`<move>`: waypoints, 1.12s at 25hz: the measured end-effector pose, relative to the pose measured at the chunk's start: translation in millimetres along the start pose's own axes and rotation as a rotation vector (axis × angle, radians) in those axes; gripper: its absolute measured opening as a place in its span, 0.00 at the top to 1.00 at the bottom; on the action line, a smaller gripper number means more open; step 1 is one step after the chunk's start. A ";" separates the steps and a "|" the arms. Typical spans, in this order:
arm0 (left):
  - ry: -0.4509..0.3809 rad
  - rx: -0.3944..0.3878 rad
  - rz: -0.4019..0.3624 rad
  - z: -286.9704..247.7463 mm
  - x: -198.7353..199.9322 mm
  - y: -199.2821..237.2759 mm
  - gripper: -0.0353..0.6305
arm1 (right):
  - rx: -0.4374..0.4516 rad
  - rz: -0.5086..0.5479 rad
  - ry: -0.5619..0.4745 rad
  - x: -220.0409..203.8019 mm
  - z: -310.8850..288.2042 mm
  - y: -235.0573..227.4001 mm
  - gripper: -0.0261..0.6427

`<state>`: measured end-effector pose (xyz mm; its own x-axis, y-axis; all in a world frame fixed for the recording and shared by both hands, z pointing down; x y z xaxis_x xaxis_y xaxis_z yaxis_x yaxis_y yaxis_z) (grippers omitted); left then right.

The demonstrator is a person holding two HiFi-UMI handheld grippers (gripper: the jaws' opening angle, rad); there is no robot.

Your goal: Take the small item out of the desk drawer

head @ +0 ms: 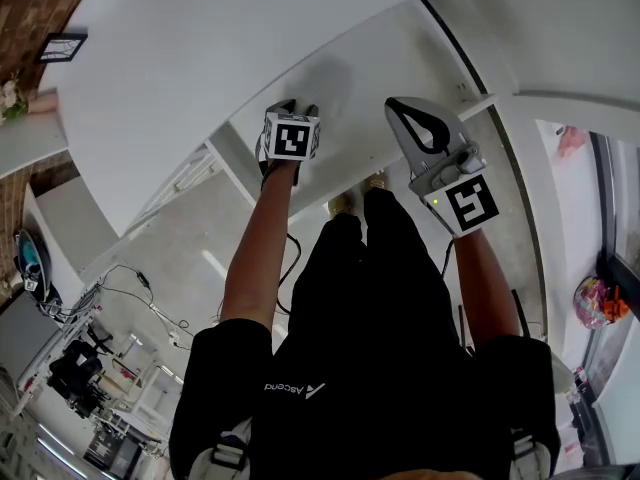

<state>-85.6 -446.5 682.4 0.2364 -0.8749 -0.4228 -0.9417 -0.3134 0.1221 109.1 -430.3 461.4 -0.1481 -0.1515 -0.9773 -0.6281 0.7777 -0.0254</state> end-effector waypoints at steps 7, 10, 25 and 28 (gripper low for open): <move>0.045 -0.017 0.011 -7.7 2.6 -1.7 0.69 | 0.001 -0.012 -0.008 -5.3 -0.4 -9.5 0.96; 0.035 -0.015 0.019 -5.7 2.5 -1.2 0.69 | 0.001 -0.012 -0.008 -5.0 0.7 -9.3 0.96; -0.372 -0.084 0.012 112.1 32.9 -37.7 0.69 | 0.002 -0.008 -0.050 22.2 14.6 8.6 0.96; -0.492 -0.096 0.013 150.5 35.4 -49.0 0.69 | 0.004 -0.013 -0.089 36.8 23.1 16.0 0.96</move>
<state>-67.1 -406.5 526.3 0.0622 -0.6081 -0.7914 -0.9121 -0.3565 0.2022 111.3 -409.3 420.1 -0.0717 -0.1069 -0.9917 -0.6263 0.7786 -0.0387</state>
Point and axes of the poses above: the fingertips, and each gripper's own axes: z backward along the fingers, y to its left, x out of its top, the point moved 6 cm from there along z, backward along the fingers, and after that the axes turned 2 degrees about z, right-handed, at the moved point
